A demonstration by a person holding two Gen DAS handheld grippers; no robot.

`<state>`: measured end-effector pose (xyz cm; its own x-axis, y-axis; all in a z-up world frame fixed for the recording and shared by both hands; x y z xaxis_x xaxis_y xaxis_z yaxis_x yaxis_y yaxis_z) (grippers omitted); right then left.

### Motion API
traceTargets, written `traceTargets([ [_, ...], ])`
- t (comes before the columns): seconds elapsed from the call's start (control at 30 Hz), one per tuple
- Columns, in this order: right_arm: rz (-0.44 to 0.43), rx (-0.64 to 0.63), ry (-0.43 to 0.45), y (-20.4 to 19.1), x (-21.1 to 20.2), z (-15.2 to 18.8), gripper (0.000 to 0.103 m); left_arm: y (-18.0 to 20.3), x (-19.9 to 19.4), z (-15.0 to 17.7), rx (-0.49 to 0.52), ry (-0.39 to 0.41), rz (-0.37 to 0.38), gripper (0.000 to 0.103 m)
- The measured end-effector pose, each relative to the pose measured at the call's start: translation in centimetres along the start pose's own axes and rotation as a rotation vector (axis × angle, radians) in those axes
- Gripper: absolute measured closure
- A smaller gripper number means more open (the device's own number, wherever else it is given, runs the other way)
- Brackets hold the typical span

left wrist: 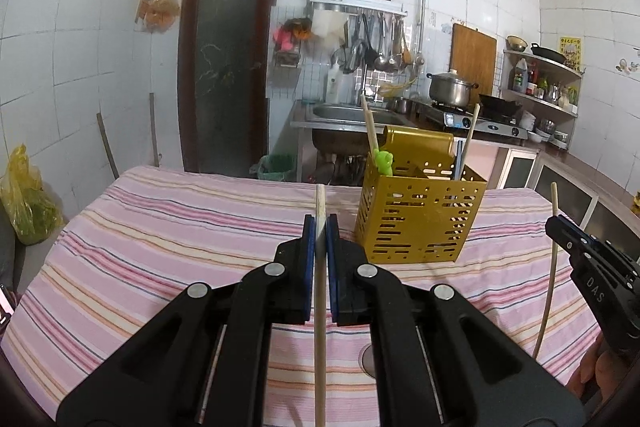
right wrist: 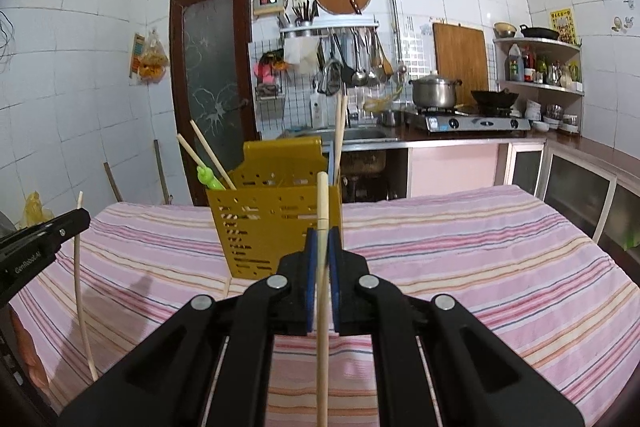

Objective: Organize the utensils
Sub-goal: 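Carry both chopsticks to the yellow holder and lower them in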

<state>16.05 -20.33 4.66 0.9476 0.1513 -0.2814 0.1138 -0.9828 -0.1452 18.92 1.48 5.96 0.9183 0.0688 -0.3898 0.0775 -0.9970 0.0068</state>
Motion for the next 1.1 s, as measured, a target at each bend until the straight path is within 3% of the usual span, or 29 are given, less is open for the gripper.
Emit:
traceTargets([
  [0.73, 0.009, -0.077, 0.158, -2.0, -3.2, -1.2, 0.097, -0.1, -2.7, -0.6, -0.005, 0.126, -0.003, 0.099],
  [1.1, -0.002, -0.069, 0.161, -1.7, -3.3, -1.5, 0.097, 0.1, -2.7, -0.6, 0.005, 0.129, -0.004, 0.099],
])
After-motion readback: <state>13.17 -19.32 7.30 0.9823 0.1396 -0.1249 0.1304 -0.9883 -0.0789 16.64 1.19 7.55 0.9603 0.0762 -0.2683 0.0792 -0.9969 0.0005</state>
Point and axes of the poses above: each gripper's, at about its wrist camera, not at the fingertips, and x roughly the way its jaws point, y to its right, z to its underside, the point moved 1 cm from there along x, roughly the way its jaws point, and after that the axes turned 9 degrees about -z, right-handed, at the moved point
